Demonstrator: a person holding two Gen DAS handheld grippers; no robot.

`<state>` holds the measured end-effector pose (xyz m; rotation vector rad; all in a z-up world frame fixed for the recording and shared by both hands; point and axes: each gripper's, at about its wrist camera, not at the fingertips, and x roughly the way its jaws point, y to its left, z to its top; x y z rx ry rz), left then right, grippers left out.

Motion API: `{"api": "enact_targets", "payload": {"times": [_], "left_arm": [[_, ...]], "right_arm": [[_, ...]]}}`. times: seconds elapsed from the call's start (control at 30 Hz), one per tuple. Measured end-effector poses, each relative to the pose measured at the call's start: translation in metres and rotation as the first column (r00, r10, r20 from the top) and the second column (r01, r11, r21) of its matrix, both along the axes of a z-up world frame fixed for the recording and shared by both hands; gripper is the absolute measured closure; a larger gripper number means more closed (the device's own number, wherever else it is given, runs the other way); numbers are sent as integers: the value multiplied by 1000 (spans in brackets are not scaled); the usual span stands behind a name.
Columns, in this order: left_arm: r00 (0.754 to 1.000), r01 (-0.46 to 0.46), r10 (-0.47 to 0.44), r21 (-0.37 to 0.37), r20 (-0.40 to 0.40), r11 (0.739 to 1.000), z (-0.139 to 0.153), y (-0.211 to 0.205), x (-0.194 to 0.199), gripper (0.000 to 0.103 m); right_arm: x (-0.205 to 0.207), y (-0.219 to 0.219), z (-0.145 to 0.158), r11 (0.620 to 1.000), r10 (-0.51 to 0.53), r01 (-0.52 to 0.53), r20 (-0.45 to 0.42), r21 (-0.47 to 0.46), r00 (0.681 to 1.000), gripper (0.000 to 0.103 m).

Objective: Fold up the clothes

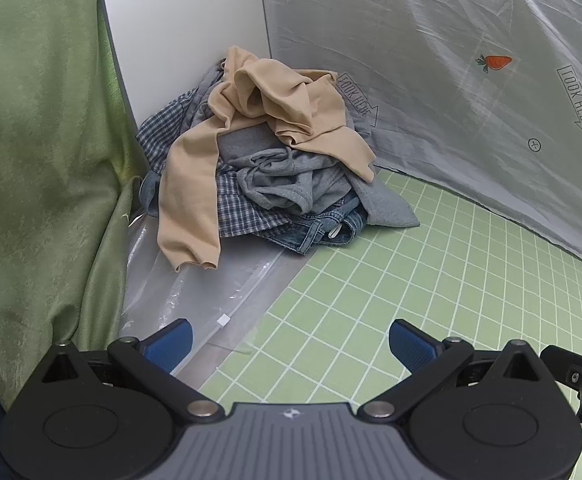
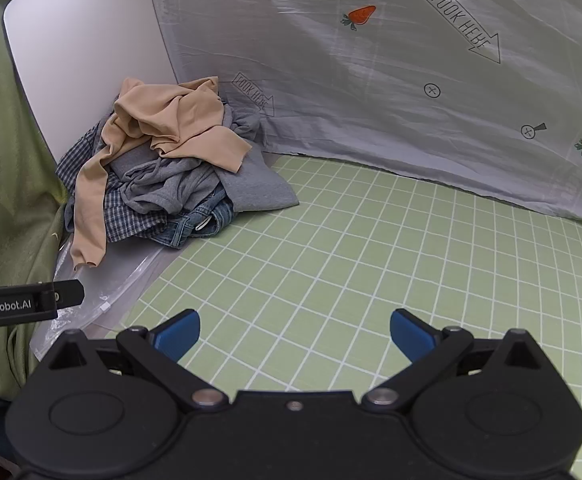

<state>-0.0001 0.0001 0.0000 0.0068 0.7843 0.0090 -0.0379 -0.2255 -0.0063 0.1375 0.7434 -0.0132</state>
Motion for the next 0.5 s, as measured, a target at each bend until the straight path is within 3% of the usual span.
{"api": "enact_targets", "payload": {"times": [0.5], "left_arm": [[1000,-5,5,3,-7,1000,-1,0,2,0]], "right_arm": [[2,2,0,1000,-1,1,-3,4,1000,0]]}}
